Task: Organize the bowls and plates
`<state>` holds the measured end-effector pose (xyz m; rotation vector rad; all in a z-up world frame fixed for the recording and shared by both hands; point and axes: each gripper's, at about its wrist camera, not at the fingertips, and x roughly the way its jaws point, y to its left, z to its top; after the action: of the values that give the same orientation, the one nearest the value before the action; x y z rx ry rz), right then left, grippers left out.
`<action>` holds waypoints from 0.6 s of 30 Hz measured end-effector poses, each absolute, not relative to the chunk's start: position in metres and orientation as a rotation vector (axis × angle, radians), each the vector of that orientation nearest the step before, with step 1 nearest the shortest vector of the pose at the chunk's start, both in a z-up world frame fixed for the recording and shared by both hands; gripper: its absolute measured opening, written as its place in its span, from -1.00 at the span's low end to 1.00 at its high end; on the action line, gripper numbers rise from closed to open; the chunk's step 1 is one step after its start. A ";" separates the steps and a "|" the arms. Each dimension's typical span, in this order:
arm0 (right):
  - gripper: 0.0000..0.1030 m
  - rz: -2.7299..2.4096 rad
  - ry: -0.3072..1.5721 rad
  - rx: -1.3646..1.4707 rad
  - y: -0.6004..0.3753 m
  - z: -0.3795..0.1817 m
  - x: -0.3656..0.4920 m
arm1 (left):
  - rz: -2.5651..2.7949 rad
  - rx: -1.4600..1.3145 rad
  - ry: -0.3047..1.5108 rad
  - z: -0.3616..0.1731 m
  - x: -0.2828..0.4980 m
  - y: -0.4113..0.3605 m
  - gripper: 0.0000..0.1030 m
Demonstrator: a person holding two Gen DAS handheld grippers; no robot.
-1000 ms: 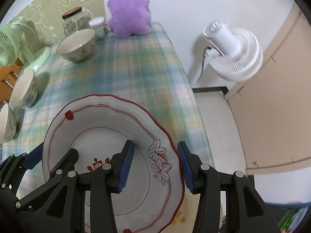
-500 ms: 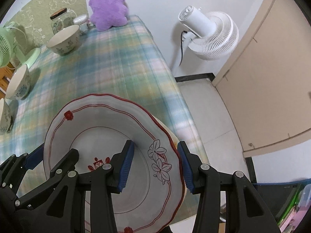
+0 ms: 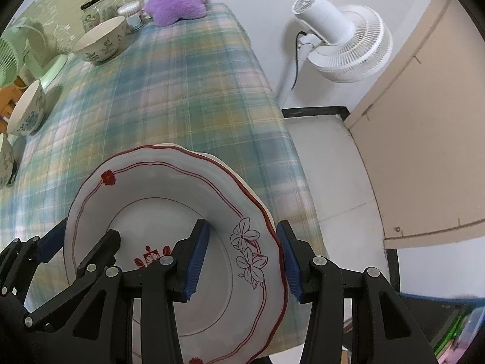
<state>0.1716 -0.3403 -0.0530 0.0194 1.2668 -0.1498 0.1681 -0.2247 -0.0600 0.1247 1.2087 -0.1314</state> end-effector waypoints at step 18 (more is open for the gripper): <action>-0.01 -0.058 1.320 0.021 -0.356 -0.068 0.181 | 0.028 0.180 1.204 -0.066 0.164 -0.247 -0.04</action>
<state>0.1808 -0.3557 -0.0682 0.0206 1.3198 -0.0580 0.1644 -0.2475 -0.0661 0.1800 1.2045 0.0282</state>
